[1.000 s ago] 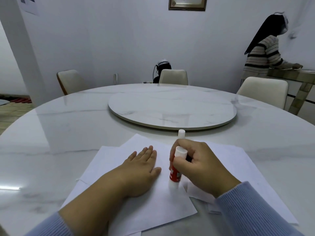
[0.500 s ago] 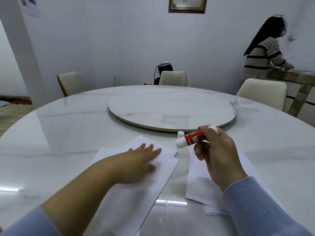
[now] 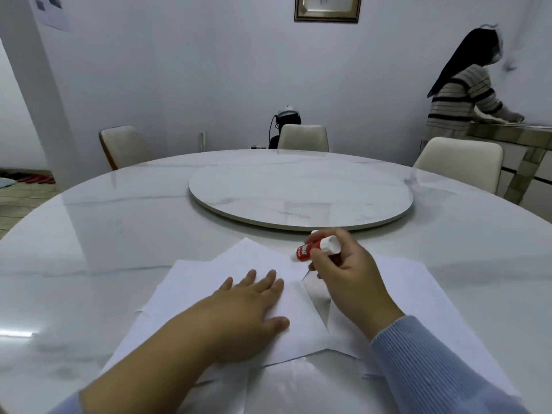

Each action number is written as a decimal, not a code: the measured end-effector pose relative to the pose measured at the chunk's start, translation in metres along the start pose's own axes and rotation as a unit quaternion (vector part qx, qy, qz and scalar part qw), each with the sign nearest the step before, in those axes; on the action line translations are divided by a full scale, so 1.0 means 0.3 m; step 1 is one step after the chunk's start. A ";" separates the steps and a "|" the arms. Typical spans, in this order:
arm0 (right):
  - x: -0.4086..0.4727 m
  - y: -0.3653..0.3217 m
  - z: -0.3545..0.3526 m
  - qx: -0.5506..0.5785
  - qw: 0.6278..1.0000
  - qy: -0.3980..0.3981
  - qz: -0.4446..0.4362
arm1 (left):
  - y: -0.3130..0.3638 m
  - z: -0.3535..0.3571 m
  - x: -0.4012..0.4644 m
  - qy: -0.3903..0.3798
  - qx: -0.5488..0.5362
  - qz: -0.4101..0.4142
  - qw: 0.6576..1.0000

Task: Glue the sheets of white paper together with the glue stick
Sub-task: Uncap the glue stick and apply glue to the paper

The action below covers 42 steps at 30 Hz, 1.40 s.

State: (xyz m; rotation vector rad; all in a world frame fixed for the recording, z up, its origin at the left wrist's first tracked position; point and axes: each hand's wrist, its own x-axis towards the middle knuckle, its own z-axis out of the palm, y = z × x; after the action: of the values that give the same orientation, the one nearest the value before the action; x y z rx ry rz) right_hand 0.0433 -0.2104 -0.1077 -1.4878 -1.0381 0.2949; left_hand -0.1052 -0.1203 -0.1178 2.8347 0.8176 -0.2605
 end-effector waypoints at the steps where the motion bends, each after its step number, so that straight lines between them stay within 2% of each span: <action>1: 0.000 0.003 0.004 -0.014 1.000 -0.015 -0.005 | -0.006 -0.001 -0.002 -0.002 -0.001 0.006 1.000; 7: -0.004 0.014 0.017 -0.108 0.988 -0.110 0.002 | -0.008 0.012 -0.005 -0.001 0.004 0.016 1.000; 13: -0.023 -0.031 -0.038 -0.129 0.987 -0.097 0.000 | -0.017 0.013 0.001 -0.001 -0.003 0.016 1.000; 17: -0.032 -0.045 -0.058 -0.129 0.975 -0.177 0.042 | -0.010 0.012 -0.004 0.001 -0.016 0.015 1.000; 19: -0.022 -0.055 -0.074 -0.044 0.979 -0.185 0.066 | -0.007 0.010 -0.006 0.004 -0.022 0.014 1.000; 21: 0.000 -0.068 -0.101 0.143 0.983 -0.094 0.068 | -0.006 0.010 -0.010 0.011 -0.029 0.015 0.999; 24: 0.042 -0.078 -0.142 0.390 0.913 0.049 0.107 | -0.004 0.012 -0.014 0.018 -0.043 0.014 0.999; 27: 0.099 -0.076 -0.151 0.445 0.878 0.098 0.148 | -0.006 0.013 -0.013 0.021 -0.053 0.016 0.998; 29: 0.150 -0.069 -0.154 0.448 0.868 0.074 0.200 | -0.010 0.015 -0.012 0.021 -0.057 0.017 0.998; 31: 0.195 -0.062 -0.158 0.476 0.843 0.039 0.248 | -0.014 0.016 -0.010 0.021 -0.062 0.020 0.998; 34: 0.252 -0.055 -0.167 0.508 0.814 0.034 0.281 | -0.018 0.017 -0.011 0.024 -0.065 0.022 0.997; 36: 0.283 -0.042 -0.165 0.490 0.822 0.063 0.284 | -0.020 0.018 -0.010 0.024 -0.063 0.023 0.997; 38: 0.309 -0.008 -0.154 0.427 0.860 0.096 0.261 | -0.021 0.019 -0.007 0.025 -0.061 0.023 0.998; 40: 0.325 0.039 -0.138 0.281 0.925 0.127 0.221 | -0.022 0.018 -0.006 0.025 -0.058 0.023 0.998; 42: 0.321 0.070 -0.113 0.114 0.964 0.157 0.181 | -0.023 0.017 -0.006 0.024 -0.058 0.024 0.998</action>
State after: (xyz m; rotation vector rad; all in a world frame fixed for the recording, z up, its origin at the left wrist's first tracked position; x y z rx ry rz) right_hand 0.1305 -0.1595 -0.0819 -1.4496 -0.4592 0.4069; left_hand -0.1110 -0.1166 -0.1232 2.7564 0.7487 -0.1328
